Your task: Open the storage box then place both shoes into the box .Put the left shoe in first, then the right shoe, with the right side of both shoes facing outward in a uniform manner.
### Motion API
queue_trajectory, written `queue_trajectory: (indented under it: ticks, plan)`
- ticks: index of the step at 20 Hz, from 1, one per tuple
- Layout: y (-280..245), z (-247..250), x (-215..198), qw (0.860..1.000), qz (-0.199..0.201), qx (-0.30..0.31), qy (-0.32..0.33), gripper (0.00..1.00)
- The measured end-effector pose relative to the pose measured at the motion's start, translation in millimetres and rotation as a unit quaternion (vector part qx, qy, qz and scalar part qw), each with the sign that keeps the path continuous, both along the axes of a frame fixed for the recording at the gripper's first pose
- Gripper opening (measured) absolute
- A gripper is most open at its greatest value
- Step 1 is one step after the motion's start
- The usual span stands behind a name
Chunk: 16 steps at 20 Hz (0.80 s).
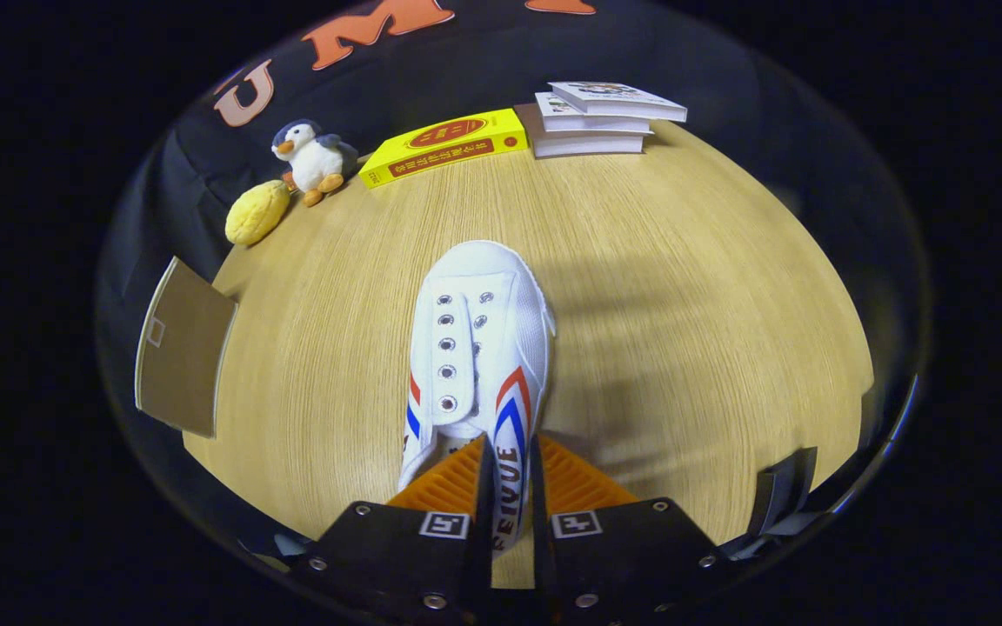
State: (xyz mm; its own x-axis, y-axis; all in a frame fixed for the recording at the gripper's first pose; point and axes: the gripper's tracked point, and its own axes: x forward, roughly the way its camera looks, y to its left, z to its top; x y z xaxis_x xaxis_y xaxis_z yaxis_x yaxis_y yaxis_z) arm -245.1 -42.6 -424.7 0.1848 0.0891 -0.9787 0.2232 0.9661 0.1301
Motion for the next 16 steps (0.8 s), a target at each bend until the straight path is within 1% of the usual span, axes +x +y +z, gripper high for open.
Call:
queue_trajectory:
  ticks: [1, 2, 4, 6, 10, 14, 16]
  plan:
    - [-2, 1, -1, 1.000, -0.016, -0.002, 0.002, 0.16]
    - [-1, 2, 0, 0.999, -0.033, 0.005, 0.003, 0.07]
    - [7, 11, 6, 0.999, -0.043, 0.014, -0.005, 0.02]
    - [16, 23, 15, 0.999, -0.047, 0.018, -0.013, 0.01]
    - [50, 59, 51, 0.997, -0.054, 0.045, -0.042, 0.01]
    - [95, 101, 95, 0.996, -0.014, 0.051, -0.074, 0.01]
    - [130, 123, 116, 0.994, 0.021, 0.061, -0.093, 0.01]
